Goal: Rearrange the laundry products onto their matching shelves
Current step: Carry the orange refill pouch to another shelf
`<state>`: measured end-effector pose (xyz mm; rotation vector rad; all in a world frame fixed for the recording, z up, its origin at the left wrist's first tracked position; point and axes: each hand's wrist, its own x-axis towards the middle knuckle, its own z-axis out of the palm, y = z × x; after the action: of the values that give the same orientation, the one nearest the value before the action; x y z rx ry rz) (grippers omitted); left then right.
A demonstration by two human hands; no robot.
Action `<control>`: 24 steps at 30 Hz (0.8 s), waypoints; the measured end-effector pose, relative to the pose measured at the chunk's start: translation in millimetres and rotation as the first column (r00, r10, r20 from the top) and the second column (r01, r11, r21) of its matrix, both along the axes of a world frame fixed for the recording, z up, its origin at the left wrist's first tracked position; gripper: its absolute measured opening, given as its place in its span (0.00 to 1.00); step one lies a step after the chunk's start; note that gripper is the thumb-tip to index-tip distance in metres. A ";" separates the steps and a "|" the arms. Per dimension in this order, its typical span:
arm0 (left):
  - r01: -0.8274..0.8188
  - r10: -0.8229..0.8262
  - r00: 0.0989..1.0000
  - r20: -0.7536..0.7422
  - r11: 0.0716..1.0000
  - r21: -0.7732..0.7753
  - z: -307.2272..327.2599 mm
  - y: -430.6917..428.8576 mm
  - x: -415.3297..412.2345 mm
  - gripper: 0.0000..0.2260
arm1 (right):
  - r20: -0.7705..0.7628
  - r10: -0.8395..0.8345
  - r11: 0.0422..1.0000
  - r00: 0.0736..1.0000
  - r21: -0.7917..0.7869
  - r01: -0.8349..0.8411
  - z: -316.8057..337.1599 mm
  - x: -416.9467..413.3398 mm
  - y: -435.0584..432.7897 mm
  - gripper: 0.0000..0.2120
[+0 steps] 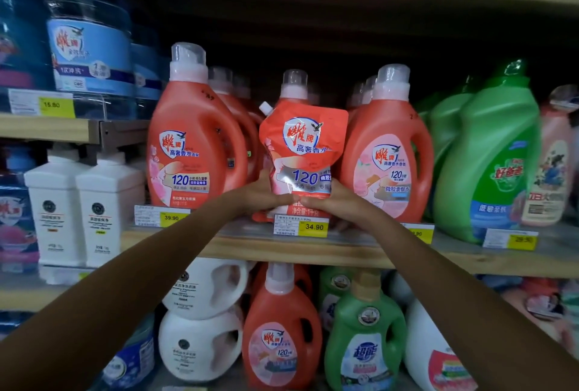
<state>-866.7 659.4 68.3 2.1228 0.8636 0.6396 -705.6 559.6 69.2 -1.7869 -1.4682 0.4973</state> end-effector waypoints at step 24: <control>-0.260 0.191 0.951 0.243 0.919 0.295 10.3 -17.9 4.4 0.35 | -0.039 -0.250 0.901 0.967 0.355 0.248 3.7 -15.9 -2.2 0.17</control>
<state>-862.3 641.6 78.5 2.2041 0.9449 1.1770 -721.5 557.4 73.0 -1.6483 -1.2175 0.0827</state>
